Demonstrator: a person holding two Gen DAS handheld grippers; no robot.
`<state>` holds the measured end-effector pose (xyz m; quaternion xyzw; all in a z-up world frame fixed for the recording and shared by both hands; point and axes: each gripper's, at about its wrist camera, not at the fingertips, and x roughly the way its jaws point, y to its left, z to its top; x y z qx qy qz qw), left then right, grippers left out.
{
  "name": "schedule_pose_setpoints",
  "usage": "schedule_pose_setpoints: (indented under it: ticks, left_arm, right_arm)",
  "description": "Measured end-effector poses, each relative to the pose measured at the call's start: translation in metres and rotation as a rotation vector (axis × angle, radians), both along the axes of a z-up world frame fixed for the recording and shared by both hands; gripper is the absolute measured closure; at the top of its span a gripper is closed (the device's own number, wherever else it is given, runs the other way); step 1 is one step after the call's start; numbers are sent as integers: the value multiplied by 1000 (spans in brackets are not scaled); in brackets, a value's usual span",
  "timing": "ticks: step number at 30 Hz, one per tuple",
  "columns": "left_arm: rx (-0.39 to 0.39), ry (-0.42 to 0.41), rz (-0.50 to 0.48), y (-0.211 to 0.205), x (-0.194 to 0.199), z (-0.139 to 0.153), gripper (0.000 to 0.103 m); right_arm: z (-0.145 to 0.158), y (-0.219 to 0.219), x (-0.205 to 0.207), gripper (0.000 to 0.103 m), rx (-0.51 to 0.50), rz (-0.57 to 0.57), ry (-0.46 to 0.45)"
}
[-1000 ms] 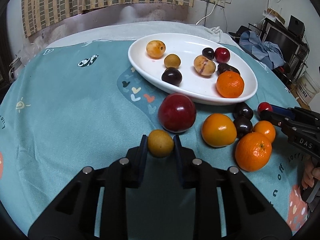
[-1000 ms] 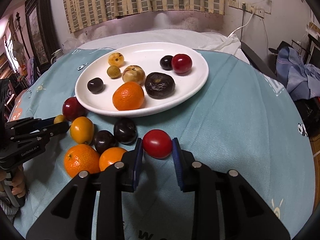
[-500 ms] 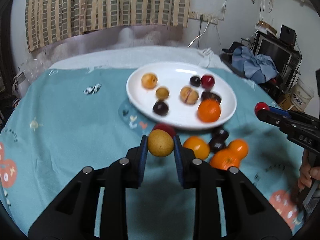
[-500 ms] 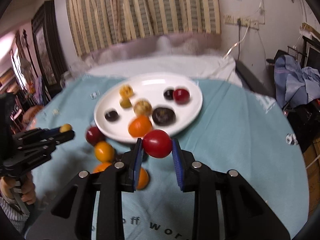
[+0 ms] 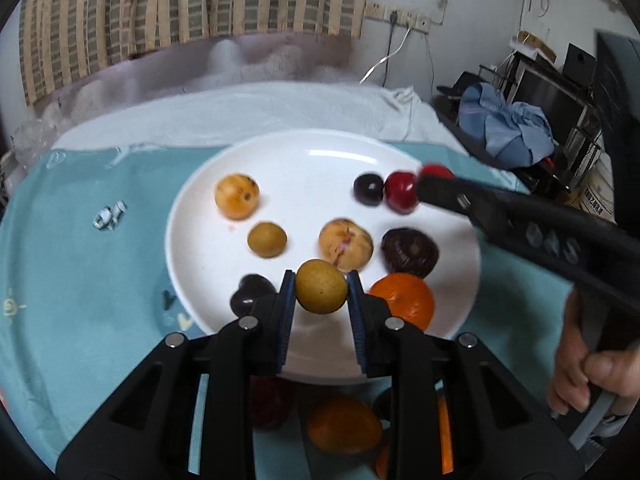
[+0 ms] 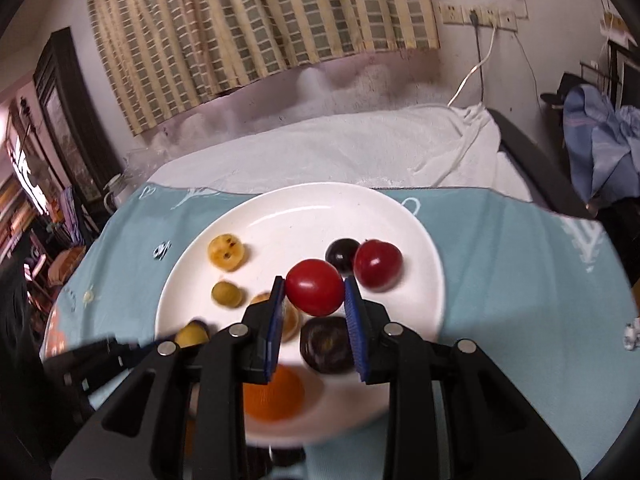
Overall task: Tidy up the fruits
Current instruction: 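Lower the loquat and red plum onto the plate, opening both tools, then move the left tool to the red apple and close on it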
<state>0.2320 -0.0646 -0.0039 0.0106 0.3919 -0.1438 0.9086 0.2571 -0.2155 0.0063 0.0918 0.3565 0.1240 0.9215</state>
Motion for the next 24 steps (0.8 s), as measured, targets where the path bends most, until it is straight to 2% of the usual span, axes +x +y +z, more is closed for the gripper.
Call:
schedule_pose_setpoints:
  ticks: [2,3,5,6,9,10,12,15,20,24]
  left_arm:
    - [-3,19,14,4,4,-8,53]
    - [-15,5,7,5,3,-7,50]
    - [-4,-11,-6,5,-3,-4,50]
    - [4,-18,-5,5,-5,-2,49]
    - [12,-44,35,16,-17,8,29]
    - [15,-56,56,21,-22,11,26]
    - [15,-70,91,37,-36,16,26]
    - [14,-72,144,59,-56,12,24]
    - [22,-38,175,79,-79,-6,24]
    - [74,-67,153,67,-85,-10,24]
  right_arm:
    - [-8,0,9,64,24,0,35]
    - [-10,-1,12,45,51,6,59]
    - [-4,-6,3,43,98,10,13]
    - [3,-7,-2,43,88,8,-8]
    - [29,-11,-27,43,82,16,-66]
    - [35,-13,-34,42,87,19,-75]
    - [46,-17,-59,39,90,28,-81]
    - [45,-20,-90,33,95,31,-65]
    - [9,-33,-132,32,101,5,-31]
    - [-7,-28,-136,32,64,8,17]
